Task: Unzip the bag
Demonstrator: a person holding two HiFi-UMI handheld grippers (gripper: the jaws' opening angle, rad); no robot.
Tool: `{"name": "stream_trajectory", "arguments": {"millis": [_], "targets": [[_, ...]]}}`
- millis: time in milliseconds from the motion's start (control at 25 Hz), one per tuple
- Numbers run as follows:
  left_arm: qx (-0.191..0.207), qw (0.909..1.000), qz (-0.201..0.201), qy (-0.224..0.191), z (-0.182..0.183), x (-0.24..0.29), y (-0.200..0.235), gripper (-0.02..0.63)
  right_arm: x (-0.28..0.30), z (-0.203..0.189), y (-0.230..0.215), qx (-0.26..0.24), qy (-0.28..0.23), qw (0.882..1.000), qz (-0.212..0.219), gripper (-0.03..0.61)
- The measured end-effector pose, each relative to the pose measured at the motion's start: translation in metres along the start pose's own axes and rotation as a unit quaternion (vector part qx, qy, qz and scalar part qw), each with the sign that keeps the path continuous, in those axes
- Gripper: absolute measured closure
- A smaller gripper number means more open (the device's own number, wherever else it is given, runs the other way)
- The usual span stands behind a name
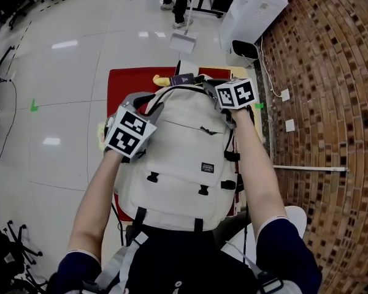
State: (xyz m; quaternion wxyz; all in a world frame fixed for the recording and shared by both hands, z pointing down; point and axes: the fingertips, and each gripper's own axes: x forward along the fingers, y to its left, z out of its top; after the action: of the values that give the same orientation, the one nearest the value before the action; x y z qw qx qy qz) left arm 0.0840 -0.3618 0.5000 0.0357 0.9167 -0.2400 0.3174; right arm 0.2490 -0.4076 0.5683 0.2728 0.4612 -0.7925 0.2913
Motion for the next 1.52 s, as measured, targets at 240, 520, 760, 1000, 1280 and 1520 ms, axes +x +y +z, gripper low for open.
{"name": "stream_trajectory", "arguments": {"millis": [240,520,760,1000,1280,1520], "targets": [[0.007,0.9966,-0.013,0.081,-0.02,0.073,0.007,0.445,-0.018,-0.01,-0.009,0.018,-0.016,1.0,-0.002,0.532],[-0.018,0.994,-0.025,0.105,-0.027,0.079,0.002,0.537,-0.042,-0.034,-0.032,0.039,-0.012,0.999,-0.016,0.532],[-0.034,0.9933,-0.032,0.106,-0.029,0.077,0.001,0.548,-0.063,-0.054,-0.045,0.064,-0.016,0.997,-0.034,0.532],[-0.047,0.9932,-0.032,0.102,-0.03,0.076,0.006,0.554,-0.082,-0.075,-0.049,0.09,-0.023,0.994,-0.05,0.532],[-0.06,0.993,-0.042,0.092,-0.029,0.071,0.005,0.557,-0.102,-0.097,-0.046,0.12,-0.033,0.99,-0.069,0.534],[-0.059,0.9936,-0.041,0.087,-0.028,0.065,0.008,0.562,-0.124,-0.129,-0.036,0.134,-0.023,0.987,-0.089,0.538]]}}
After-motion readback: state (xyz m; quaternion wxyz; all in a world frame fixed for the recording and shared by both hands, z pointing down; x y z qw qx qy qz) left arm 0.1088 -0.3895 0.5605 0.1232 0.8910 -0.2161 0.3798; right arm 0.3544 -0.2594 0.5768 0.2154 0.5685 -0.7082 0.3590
